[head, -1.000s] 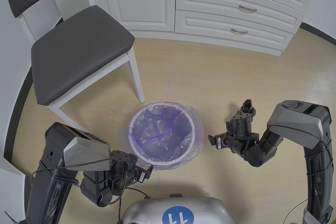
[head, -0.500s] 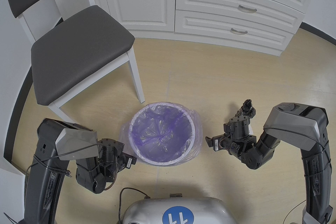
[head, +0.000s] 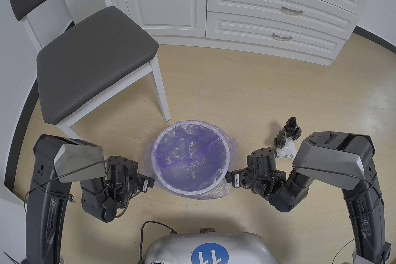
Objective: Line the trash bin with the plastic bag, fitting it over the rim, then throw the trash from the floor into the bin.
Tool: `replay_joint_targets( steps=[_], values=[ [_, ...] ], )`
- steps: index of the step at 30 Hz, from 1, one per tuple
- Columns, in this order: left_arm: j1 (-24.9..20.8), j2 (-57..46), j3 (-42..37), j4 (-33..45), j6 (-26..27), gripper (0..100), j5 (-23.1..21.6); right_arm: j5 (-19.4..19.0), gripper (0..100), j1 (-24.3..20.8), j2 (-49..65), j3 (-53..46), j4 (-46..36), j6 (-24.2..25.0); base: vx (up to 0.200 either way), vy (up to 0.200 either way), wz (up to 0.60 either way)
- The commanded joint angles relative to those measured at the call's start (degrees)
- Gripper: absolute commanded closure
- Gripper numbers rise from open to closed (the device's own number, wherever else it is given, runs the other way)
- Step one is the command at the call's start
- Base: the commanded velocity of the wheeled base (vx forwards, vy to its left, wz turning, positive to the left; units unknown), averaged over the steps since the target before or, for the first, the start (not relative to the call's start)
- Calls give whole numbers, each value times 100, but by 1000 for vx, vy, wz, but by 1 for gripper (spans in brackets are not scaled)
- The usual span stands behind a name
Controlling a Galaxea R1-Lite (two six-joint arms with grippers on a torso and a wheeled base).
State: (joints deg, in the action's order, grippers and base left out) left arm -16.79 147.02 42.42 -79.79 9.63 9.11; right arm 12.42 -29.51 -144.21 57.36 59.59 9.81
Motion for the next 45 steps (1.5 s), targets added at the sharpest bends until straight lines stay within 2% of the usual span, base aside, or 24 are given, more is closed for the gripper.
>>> replay_joint_targets(
  steps=[1, 4, 10, 19, 22, 25, 26, 28, 32, 36, 40, 43, 45],
  values=[
    [167, -842, -639, 253, 74, 0, -515, -3, 0, -213, -116, -67, -26, 56, 0, 0, 0],
    [264, -1123, -665, 517, 100, 0, -541, -3, 0, -257, -107, -146, -53, 56, 0, 0, 0],
    [615, -1299, -516, 780, 188, 0, -541, -91, 0, -696, -37, -603, -44, 47, 0, 0, 0],
    [615, -1246, -454, 780, 188, 0, -533, -100, 0, -995, 25, -840, 9, 56, 0, 0, 0],
    [615, -1228, -454, 780, 188, 0, -533, -91, 0, -951, 113, -884, -44, 29, 0, 0, 0],
    [615, -1167, -437, 780, 188, 0, -533, -56, 0, -705, 315, -1077, -105, -278, 0, 0, 0],
    [615, -1105, -375, 780, 188, 0, -533, -38, 0, -476, 473, -1174, -105, -709, 0, 0, 0],
    [615, -1000, -305, 780, 188, 0, -524, -38, 0, -248, 693, -1297, -44, -1078, 0, 0, 0],
    [677, -692, 38, 772, 136, 0, -427, -38, 0, 42, 913, -1218, -44, -1157, 0, 0, 0],
    [694, -428, 363, 737, 4, 0, -251, -38, 0, 183, 746, -823, -17, -1096, 0, 0, 0],
    [685, -270, 618, 763, -304, 0, -146, -91, 0, -37, 271, -286, 71, -41, 0, 0, 0],
    [685, -244, 627, 763, -304, 0, -146, -100, 0, -125, 16, 21, 62, 275, 0, 0, 0],
    [685, -244, 627, 763, -304, 0, -146, -100, 0, -98, -142, 118, 71, 293, 0, 0, 0]
  ],
)
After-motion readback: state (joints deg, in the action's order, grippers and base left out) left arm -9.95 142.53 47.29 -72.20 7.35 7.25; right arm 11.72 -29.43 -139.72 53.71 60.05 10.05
